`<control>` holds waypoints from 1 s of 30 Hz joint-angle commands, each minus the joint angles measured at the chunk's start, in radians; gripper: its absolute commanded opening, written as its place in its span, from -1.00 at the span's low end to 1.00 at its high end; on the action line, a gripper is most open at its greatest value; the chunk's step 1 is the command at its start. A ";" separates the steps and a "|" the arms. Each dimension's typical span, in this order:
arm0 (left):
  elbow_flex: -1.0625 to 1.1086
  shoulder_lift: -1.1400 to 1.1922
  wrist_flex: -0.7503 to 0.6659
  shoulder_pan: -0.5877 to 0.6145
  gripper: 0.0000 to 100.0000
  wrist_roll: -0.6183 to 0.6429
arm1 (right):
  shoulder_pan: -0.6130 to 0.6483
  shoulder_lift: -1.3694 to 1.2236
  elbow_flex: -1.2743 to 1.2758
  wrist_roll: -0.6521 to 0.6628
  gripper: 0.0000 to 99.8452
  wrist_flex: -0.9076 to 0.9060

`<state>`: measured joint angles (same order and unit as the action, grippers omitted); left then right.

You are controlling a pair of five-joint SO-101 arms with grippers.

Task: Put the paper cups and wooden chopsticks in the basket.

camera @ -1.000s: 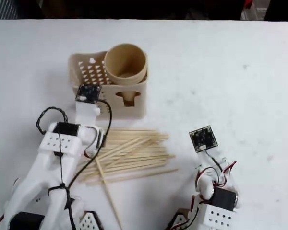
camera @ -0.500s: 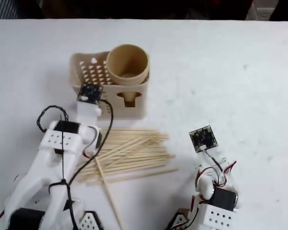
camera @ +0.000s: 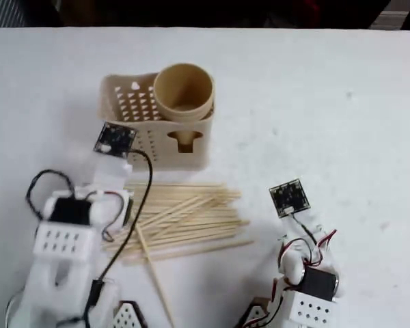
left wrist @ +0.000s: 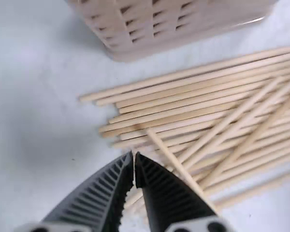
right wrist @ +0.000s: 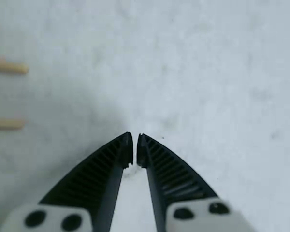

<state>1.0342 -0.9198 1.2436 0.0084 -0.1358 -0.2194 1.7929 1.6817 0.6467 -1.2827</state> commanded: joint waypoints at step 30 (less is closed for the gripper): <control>-0.038 0.352 0.040 -0.283 -0.49 -1.372 | -0.004 0.010 0.009 0.009 -0.93 -0.005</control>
<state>0.9636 -0.6084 1.3986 -0.2432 -1.3878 -0.2194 1.7929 1.6817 0.6467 -1.2827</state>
